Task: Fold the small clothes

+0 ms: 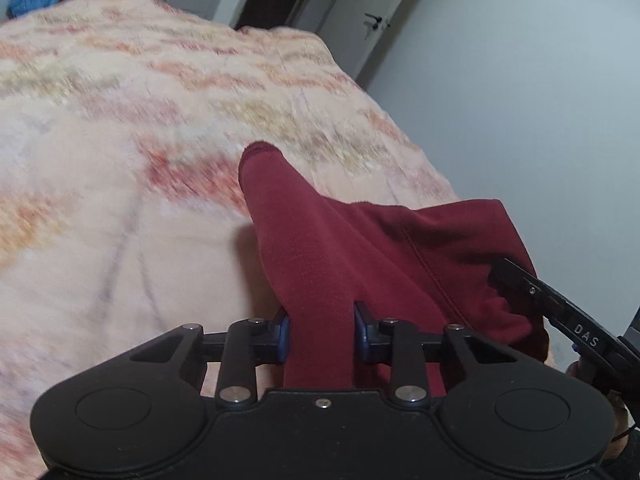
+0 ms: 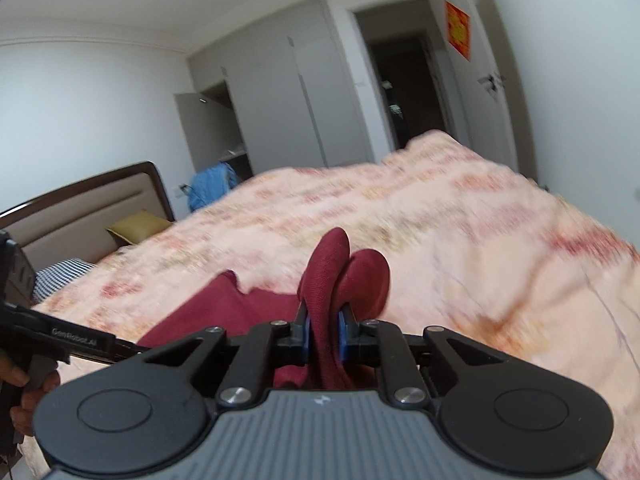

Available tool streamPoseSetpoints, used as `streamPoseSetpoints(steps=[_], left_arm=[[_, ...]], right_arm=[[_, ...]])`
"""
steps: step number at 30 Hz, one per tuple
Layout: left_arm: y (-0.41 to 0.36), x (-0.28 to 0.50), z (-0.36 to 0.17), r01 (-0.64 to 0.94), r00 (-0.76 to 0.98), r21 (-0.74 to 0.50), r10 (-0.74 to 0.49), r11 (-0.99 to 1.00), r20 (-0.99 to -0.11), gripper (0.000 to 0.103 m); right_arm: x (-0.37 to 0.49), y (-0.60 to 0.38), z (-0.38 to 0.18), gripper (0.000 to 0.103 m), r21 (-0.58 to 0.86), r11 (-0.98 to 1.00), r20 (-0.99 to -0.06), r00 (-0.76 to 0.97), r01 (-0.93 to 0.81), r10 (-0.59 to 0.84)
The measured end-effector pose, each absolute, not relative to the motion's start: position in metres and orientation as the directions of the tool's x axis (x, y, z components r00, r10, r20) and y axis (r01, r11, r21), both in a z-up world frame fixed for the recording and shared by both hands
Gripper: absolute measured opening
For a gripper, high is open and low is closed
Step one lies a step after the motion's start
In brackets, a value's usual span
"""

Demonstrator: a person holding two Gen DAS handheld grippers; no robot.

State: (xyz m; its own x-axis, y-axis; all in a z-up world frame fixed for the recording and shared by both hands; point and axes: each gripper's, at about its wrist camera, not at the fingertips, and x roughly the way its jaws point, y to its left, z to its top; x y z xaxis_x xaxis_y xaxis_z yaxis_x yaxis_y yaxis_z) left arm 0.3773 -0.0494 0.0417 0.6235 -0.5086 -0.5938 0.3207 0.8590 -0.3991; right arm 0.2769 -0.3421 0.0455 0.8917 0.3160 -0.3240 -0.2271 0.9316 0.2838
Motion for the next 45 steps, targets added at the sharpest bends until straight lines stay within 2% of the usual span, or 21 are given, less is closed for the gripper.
streamPoseSetpoints(steps=[7, 10, 15, 18, 21, 24, 25, 27, 31, 32, 34, 36, 39, 41, 45], left_arm=[[0.008, 0.381, 0.067, 0.222, 0.732, -0.283, -0.351, 0.933, -0.584, 0.033], [0.028, 0.382, 0.064, 0.172, 0.752, -0.253, -0.293, 0.952, -0.590, 0.033], [0.042, 0.387, 0.033, 0.126, 0.722, -0.266, -0.273, 0.956, -0.636, 0.035], [0.040, 0.386, 0.017, 0.116, 0.720, -0.251, -0.256, 0.961, -0.645, 0.042], [0.037, 0.383, 0.012, 0.116, 0.726, -0.248, -0.253, 0.962, -0.639, 0.047], [0.029, 0.381, 0.014, 0.108, 0.733, -0.201, -0.214, 0.974, -0.646, 0.065], [0.027, 0.379, 0.016, 0.097, 0.736, -0.187, -0.197, 0.978, -0.647, 0.072], [0.025, 0.374, 0.021, 0.077, 0.750, -0.162, -0.164, 0.984, -0.641, 0.078], [0.024, 0.356, 0.038, 0.056, 0.780, -0.151, -0.138, 0.987, -0.611, 0.094], [0.023, 0.349, 0.044, 0.052, 0.789, -0.151, -0.133, 0.987, -0.600, 0.098], [0.023, 0.333, 0.055, 0.047, 0.810, -0.150, -0.125, 0.988, -0.573, 0.101], [0.024, 0.317, 0.067, 0.041, 0.829, -0.152, -0.118, 0.988, -0.547, 0.102], [0.024, 0.287, 0.082, 0.018, 0.853, -0.157, -0.097, 0.987, -0.512, 0.102], [0.023, 0.265, 0.090, 0.018, 0.871, -0.160, -0.094, 0.987, -0.482, 0.102], [0.020, 0.220, 0.101, 0.021, 0.905, -0.151, -0.083, 0.988, -0.418, 0.102]], right_arm=[[0.316, -0.288, 0.054, 0.015, 0.333, 0.886, -0.279, 0.865, -0.321, 0.418], [0.340, -0.261, 0.047, 0.015, 0.371, 0.864, -0.294, 0.840, -0.341, 0.457], [0.369, -0.233, 0.023, 0.015, 0.384, 0.869, -0.362, 0.815, -0.312, 0.452], [0.373, -0.237, 0.005, 0.015, 0.392, 0.884, -0.407, 0.814, -0.254, 0.415], [0.377, -0.258, -0.015, 0.016, 0.494, 0.851, -0.443, 0.791, -0.178, 0.423], [0.377, -0.268, -0.026, 0.018, 0.537, 0.830, -0.451, 0.779, -0.153, 0.435], [0.377, -0.269, -0.026, 0.020, 0.538, 0.829, -0.452, 0.778, -0.152, 0.436], [0.374, -0.269, -0.022, 0.036, 0.529, 0.838, -0.462, 0.783, -0.135, 0.417], [0.364, -0.266, -0.007, 0.047, 0.501, 0.856, -0.456, 0.803, -0.125, 0.384], [0.360, -0.262, 0.000, 0.058, 0.490, 0.862, -0.450, 0.810, -0.129, 0.376], [0.345, -0.261, 0.014, 0.068, 0.466, 0.873, -0.426, 0.828, -0.144, 0.364], [0.330, -0.258, 0.030, 0.073, 0.438, 0.883, -0.398, 0.845, -0.168, 0.358], [0.303, -0.254, 0.053, 0.092, 0.397, 0.898, -0.352, 0.872, -0.191, 0.341], [0.283, -0.252, 0.067, 0.100, 0.379, 0.901, -0.314, 0.887, -0.210, 0.339], [0.242, -0.245, 0.086, 0.103, 0.325, 0.914, -0.266, 0.904, -0.243, 0.335]])
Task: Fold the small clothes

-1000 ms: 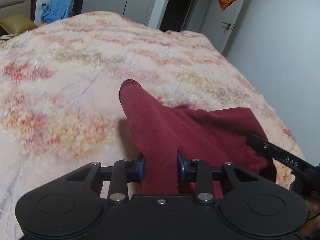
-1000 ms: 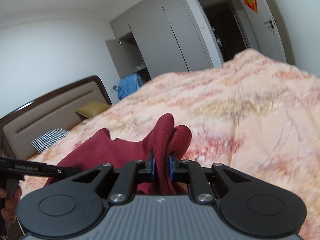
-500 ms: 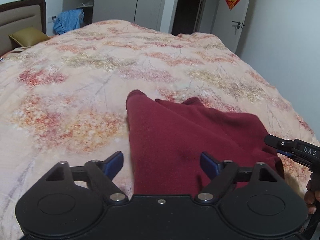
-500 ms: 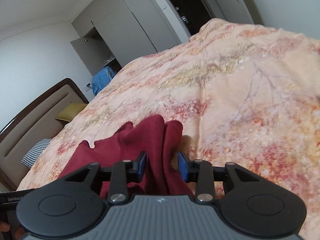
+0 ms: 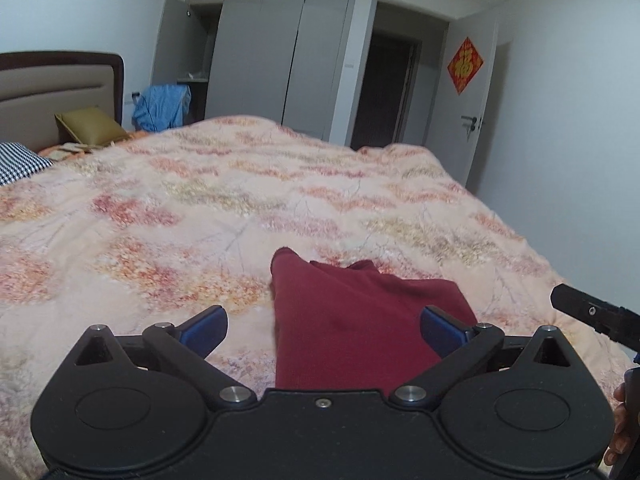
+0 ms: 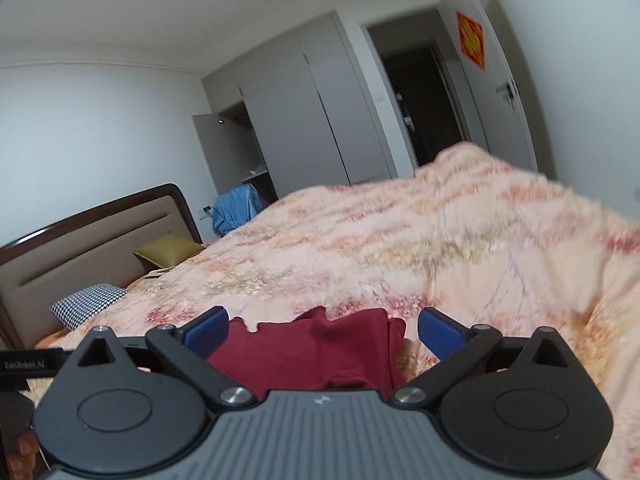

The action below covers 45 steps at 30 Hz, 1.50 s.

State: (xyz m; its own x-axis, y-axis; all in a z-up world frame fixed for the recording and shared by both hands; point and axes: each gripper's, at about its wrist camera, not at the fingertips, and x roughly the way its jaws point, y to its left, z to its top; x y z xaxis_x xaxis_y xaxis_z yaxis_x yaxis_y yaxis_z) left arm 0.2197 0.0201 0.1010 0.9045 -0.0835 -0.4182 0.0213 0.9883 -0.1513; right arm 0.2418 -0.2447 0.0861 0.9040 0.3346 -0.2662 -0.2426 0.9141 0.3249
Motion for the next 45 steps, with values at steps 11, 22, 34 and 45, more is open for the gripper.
streamPoseSetpoints(steps=[11, 22, 34, 45], left_arm=[[0.017, 0.111, 0.095, 0.049, 0.944, -0.119, -0.085, 0.992, -0.318, 0.102], [0.023, 0.055, 0.071, 0.071, 0.949, -0.132, -0.108, 0.989, -0.296, 0.102], [0.036, 0.025, 0.034, -0.001, 0.949, -0.147, -0.046, 0.989, -0.313, 0.102], [0.041, 0.023, 0.019, -0.022, 0.936, -0.168, -0.039, 0.986, -0.350, 0.102]], right_arm=[[0.119, -0.223, 0.103, 0.103, 0.167, 0.955, -0.153, 0.951, -0.244, 0.270], [0.031, -0.213, 0.095, 0.103, 0.129, 0.975, -0.104, 0.975, -0.182, 0.196], [-0.007, -0.195, 0.061, 0.103, 0.091, 0.990, -0.064, 0.991, -0.111, 0.117], [-0.009, -0.197, 0.035, 0.103, 0.082, 0.994, -0.126, 0.989, -0.067, 0.077]])
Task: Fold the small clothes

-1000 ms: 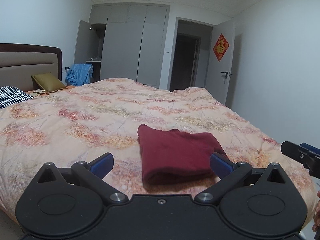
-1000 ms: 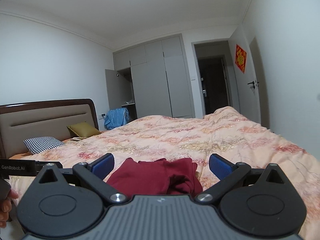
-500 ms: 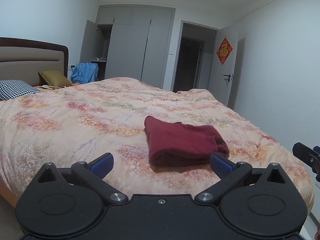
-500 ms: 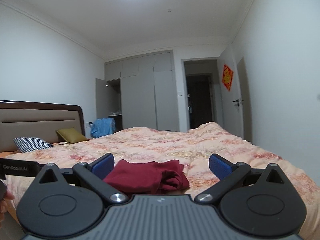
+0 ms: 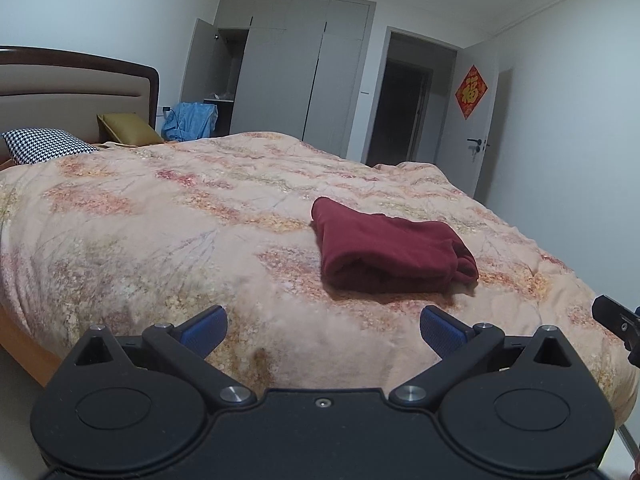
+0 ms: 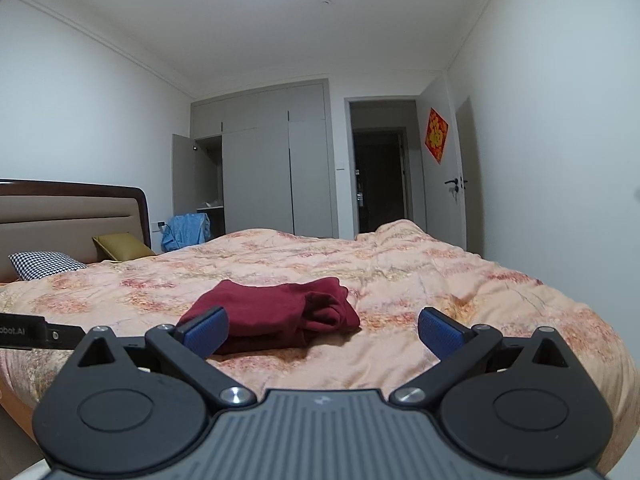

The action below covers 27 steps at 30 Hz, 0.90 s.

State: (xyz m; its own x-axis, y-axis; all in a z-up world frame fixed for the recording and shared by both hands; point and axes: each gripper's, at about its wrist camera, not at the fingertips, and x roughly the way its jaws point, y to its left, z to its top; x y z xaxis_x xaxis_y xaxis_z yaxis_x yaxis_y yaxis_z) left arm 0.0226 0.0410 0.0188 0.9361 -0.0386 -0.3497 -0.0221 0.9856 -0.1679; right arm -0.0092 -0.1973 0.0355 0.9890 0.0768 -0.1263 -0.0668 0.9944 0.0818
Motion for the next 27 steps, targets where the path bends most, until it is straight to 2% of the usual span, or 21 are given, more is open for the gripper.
streamPoseSetpoints(steps=[27], left_arm=[[0.0349, 0.0225, 0.0172, -0.010, 0.932, -0.158, -0.048, 0.987, -0.358, 0.102]], right_arm=[[-0.0107, -0.2000, 0.0329, 0.103, 0.081, 0.994, -0.136, 0.987, -0.070, 0.080]])
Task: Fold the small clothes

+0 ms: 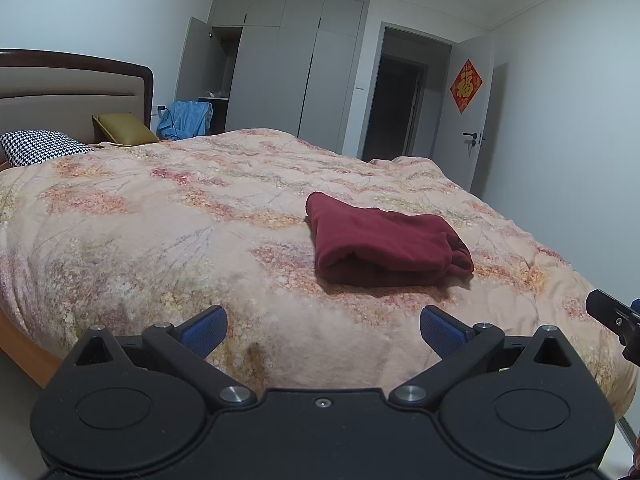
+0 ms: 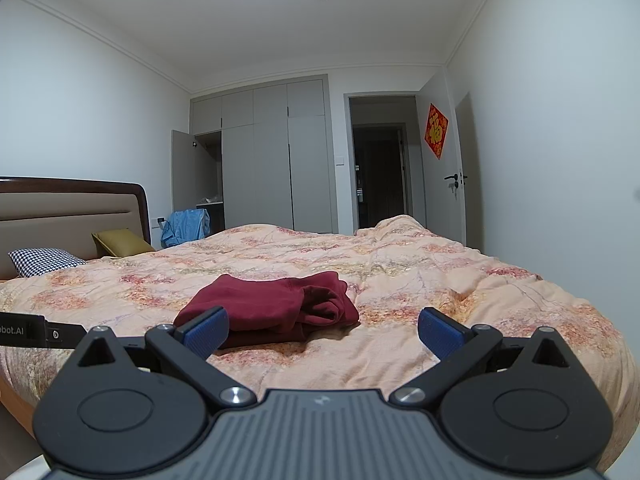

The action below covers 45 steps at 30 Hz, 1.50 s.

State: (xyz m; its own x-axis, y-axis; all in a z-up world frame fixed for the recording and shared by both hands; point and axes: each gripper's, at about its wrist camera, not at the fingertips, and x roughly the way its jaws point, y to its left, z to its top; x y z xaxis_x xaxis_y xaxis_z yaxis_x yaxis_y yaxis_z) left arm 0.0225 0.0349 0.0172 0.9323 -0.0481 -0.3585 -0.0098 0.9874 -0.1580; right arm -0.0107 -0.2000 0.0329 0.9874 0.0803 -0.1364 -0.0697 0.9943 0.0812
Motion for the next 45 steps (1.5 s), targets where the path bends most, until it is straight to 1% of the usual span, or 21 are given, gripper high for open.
streamPoseSetpoints(steps=[45], left_arm=[[0.0341, 0.0219, 0.0160, -0.001, 0.930, -0.156, -0.056, 0.988, -0.363, 0.102]], right_arm=[[-0.0080, -0.2025, 0.0315, 0.103, 0.084, 0.994, -0.139, 0.987, -0.068, 0.079]])
